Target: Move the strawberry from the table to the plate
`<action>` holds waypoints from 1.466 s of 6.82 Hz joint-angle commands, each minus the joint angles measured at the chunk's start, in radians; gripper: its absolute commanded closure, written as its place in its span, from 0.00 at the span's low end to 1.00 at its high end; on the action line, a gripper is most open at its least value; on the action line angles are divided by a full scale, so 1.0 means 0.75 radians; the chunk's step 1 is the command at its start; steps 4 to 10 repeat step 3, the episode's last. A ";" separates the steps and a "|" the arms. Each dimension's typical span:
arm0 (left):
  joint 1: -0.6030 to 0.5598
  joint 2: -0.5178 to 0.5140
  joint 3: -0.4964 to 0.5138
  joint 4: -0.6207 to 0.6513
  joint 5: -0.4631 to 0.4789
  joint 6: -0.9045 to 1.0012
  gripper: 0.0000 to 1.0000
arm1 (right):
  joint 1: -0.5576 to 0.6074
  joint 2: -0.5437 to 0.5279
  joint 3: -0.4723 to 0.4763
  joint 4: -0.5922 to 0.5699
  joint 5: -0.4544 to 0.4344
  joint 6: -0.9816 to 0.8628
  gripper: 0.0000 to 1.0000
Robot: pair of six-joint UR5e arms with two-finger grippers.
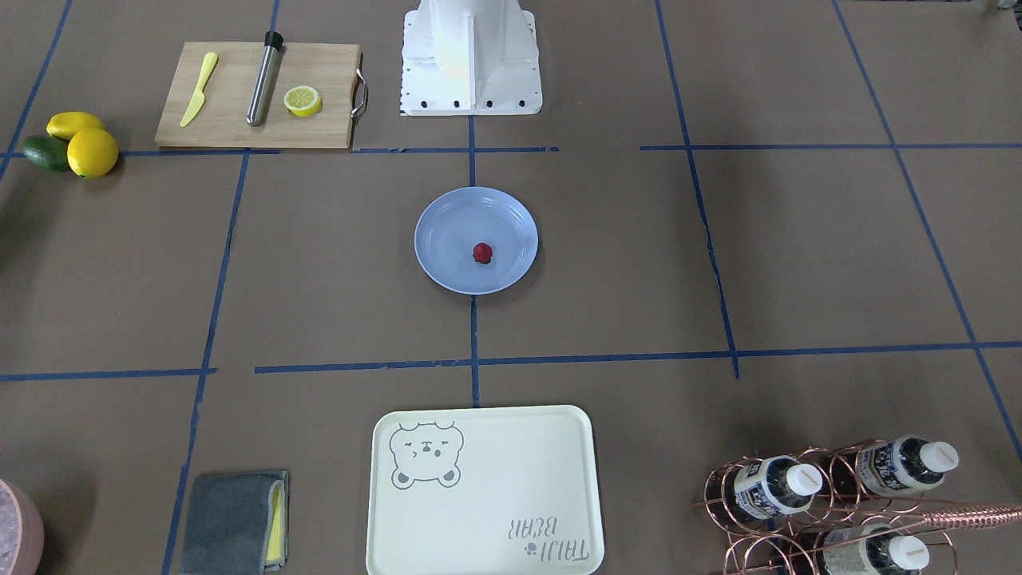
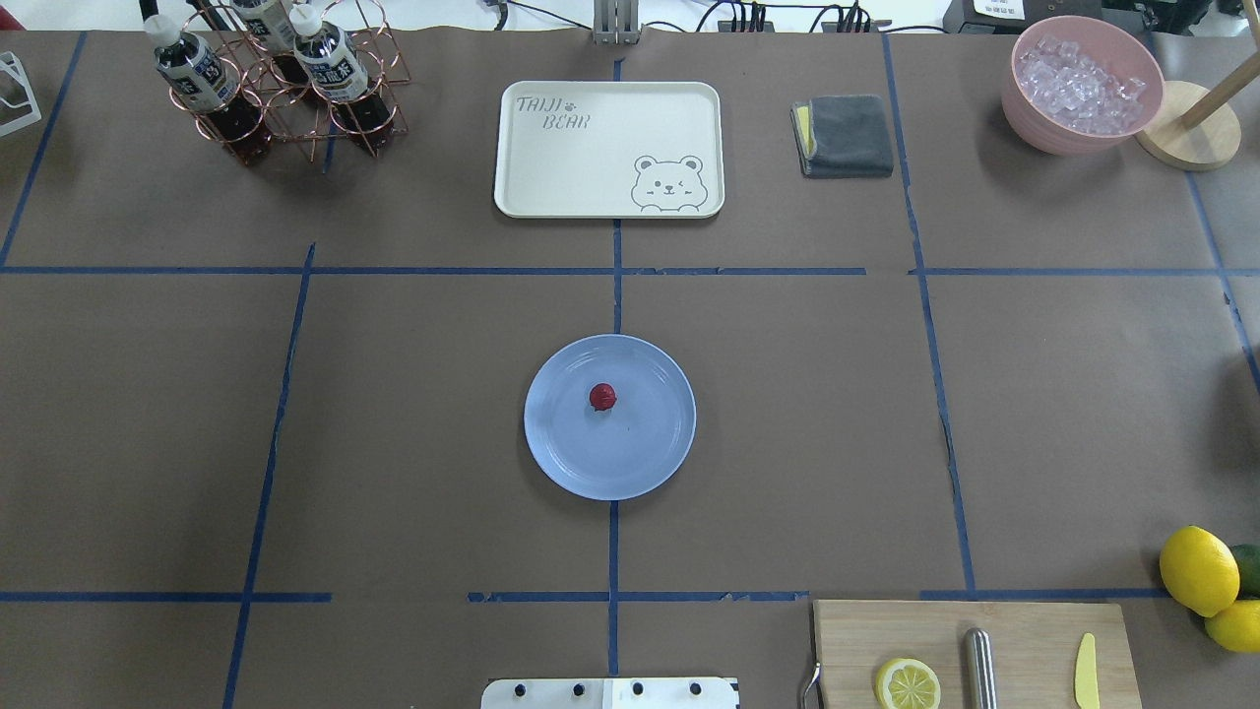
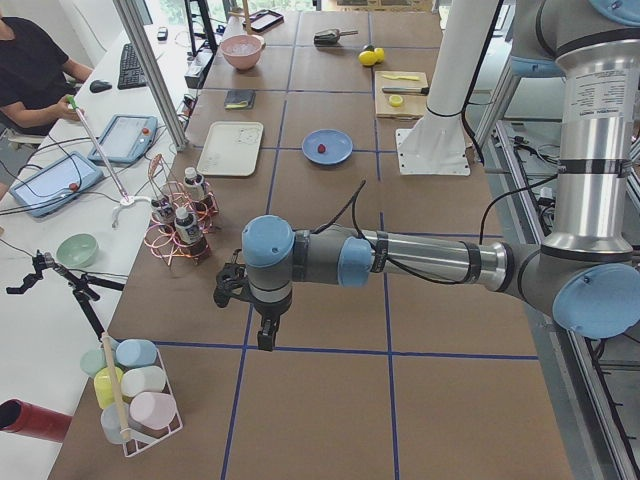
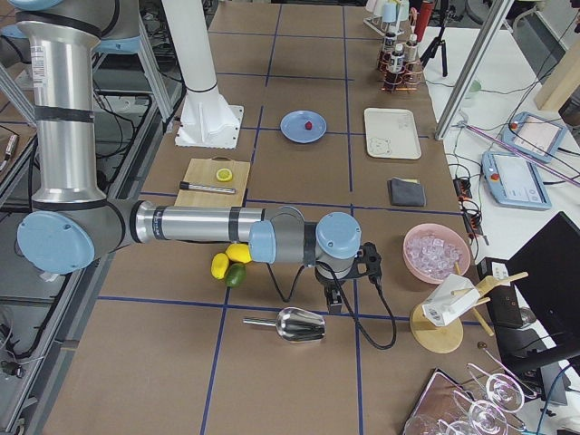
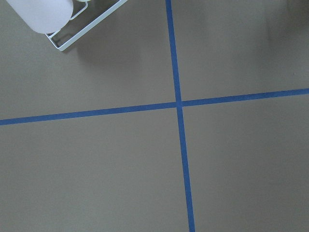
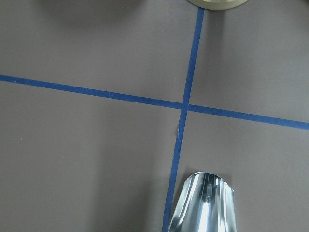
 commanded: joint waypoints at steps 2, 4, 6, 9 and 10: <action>0.000 0.000 0.000 0.000 -0.002 0.001 0.00 | 0.000 0.000 0.011 0.001 0.000 0.000 0.00; 0.000 0.000 0.000 0.000 -0.002 -0.001 0.00 | 0.000 0.000 0.019 -0.001 0.000 0.000 0.00; 0.000 0.000 0.000 0.000 -0.002 -0.001 0.00 | 0.000 0.000 0.019 -0.001 0.000 0.000 0.00; 0.000 0.000 0.000 0.000 -0.002 -0.001 0.00 | 0.000 0.000 0.019 -0.001 0.000 0.000 0.00; 0.000 0.000 0.000 0.000 -0.002 -0.001 0.00 | 0.000 0.000 0.019 -0.001 0.000 0.000 0.00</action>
